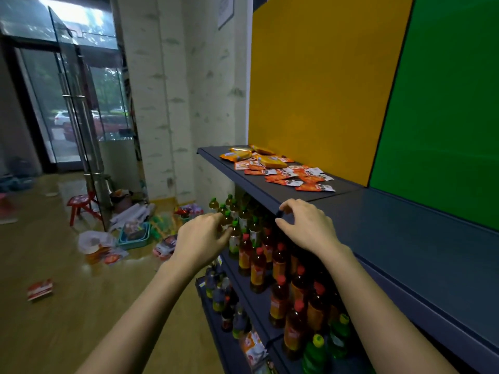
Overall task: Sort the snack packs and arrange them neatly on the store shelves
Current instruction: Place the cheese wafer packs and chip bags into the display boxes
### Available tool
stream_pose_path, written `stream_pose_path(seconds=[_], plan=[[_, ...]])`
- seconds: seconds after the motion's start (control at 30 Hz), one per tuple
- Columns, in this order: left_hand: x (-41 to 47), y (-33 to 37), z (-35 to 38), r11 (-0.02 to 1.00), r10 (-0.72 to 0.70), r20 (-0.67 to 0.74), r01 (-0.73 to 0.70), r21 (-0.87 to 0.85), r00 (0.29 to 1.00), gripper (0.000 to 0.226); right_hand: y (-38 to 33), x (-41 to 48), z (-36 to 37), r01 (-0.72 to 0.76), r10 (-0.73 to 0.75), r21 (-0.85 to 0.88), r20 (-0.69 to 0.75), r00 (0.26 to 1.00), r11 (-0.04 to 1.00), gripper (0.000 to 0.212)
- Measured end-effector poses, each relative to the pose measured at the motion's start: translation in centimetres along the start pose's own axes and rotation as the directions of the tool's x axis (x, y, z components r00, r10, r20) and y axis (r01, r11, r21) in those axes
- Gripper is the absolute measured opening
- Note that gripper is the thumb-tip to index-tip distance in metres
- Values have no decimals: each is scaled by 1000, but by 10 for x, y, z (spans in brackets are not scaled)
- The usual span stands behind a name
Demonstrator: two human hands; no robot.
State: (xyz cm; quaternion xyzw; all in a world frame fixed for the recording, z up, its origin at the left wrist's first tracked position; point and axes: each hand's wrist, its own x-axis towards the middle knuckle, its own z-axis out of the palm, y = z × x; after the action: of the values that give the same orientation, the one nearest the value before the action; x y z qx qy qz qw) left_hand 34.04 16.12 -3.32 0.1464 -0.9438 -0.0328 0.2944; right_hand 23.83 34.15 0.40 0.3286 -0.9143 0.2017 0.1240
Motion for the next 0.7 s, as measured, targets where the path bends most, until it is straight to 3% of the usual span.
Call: stream_pose_path(seconds=[0.3, 0.7], plan=[[111, -111, 56, 999, 40, 10, -39, -34, 999, 31, -25, 124, 69, -82, 81, -30, -25, 996, 996, 39], [283, -236, 102, 982, 169, 96, -160, -95, 981, 32, -61, 277, 127, -337, 329, -39, -133, 935, 941, 34]])
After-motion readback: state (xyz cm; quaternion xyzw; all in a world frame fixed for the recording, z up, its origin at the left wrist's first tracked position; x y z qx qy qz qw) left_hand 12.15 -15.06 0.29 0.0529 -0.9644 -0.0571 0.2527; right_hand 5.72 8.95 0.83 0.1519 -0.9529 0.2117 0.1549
